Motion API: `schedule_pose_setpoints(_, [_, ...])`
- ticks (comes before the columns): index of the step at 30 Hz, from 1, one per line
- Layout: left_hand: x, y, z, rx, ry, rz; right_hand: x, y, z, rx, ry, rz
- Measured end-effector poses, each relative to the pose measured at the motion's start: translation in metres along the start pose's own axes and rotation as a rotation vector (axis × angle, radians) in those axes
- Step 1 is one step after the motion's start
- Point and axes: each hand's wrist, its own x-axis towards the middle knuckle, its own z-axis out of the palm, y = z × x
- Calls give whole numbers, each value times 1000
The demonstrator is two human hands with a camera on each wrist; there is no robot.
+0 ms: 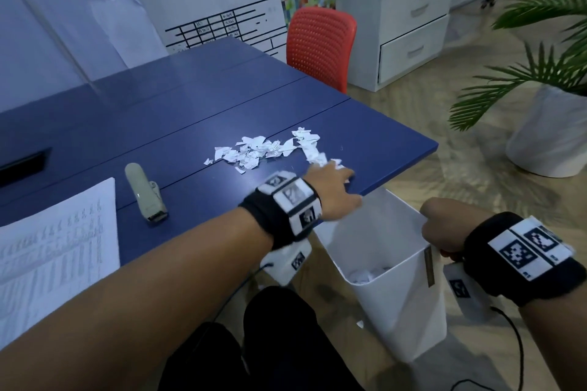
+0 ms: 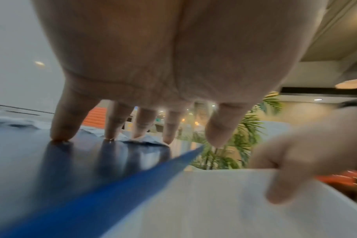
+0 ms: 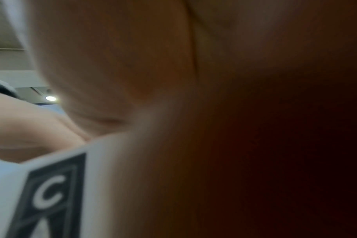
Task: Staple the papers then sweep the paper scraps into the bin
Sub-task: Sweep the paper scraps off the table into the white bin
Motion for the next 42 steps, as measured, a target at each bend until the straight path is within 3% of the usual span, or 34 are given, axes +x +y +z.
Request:
schedule_pose_setpoints(7, [-60, 44, 26, -95, -74, 313, -3, -3, 1, -2, 8, -11])
schedule_pose_setpoints(9, [-55, 42, 24, -163, -26, 319, -4, -4, 1, -5, 8, -11])
schedule_pose_setpoints(13, [-14, 11, -8, -259, 259, 155, -6, -3, 0, -14, -7, -9])
schedule_pose_setpoints(15, [11, -20, -29, -224, 314, -4, -6, -1, 0, -17, -7, -10])
schedule_pose_setpoints(18, [39, -65, -44, -46, 203, -301, -5, -1, 0, -37, 0, -18])
schedule_pose_setpoints(20, [44, -82, -47, 7, 68, -394, -4, -3, 0, -44, 7, -12])
schedule_pose_setpoints(22, [44, -85, -44, -7, 3, -351, -3, -2, 0, -40, 3, -10])
schedule_pose_setpoints(25, [35, -71, -31, -37, 9, -264, 2, -1, -1, -32, -7, -10])
schedule_pose_setpoints(30, [-2, -24, -6, 16, -57, 8, 12, 0, -1, -25, -21, -32])
schedule_pose_setpoints(37, [-47, 22, 26, 33, 27, 277, 19, 8, -10, -22, -54, -42])
schedule_pose_setpoints(42, [-53, 35, 33, -70, -45, 391, 20, 10, -13, -37, -44, -41])
